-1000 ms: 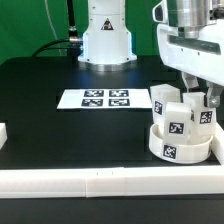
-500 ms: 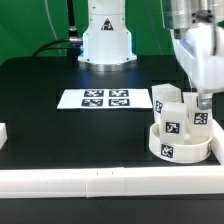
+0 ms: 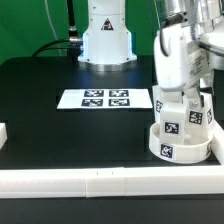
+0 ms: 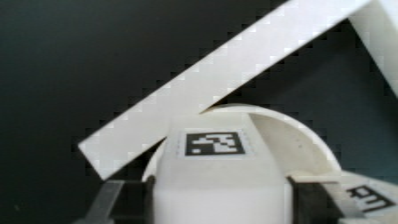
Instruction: Assemble stool
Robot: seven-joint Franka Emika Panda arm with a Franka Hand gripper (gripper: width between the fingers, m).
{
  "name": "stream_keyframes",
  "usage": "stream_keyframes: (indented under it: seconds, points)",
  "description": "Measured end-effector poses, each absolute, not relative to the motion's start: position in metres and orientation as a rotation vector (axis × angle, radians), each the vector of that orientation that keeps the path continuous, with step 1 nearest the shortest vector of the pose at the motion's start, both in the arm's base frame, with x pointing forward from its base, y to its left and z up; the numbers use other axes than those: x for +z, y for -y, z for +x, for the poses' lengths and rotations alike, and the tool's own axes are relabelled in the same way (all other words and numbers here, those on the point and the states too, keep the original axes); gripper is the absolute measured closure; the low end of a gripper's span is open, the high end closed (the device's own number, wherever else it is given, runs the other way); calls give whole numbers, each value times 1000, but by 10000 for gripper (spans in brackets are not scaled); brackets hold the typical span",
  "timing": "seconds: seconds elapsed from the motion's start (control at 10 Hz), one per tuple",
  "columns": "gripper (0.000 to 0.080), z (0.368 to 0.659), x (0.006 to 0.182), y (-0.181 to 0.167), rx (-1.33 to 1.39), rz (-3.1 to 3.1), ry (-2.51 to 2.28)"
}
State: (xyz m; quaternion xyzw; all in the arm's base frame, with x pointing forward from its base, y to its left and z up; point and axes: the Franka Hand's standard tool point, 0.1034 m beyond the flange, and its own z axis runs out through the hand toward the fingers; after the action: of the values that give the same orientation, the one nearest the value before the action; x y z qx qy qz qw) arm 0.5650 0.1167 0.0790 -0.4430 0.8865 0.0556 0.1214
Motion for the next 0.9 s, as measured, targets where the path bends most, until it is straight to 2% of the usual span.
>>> stream_keyframes:
  seconds: [0.2, 0.3, 0.4, 0.5, 0.6, 0.9]
  points:
    - [463, 565, 79, -116, 165, -1294, -2579]
    - [369, 564, 78, -117, 165, -1304, -2576]
    - [369, 565, 80, -118, 164, -1310, -2569]
    - [208, 566, 91, -119, 165, -1306, -2548]
    - [162, 565, 104, -121, 165, -1307, -2525]
    - [153, 566, 106, -121, 128, -1484, -2400]
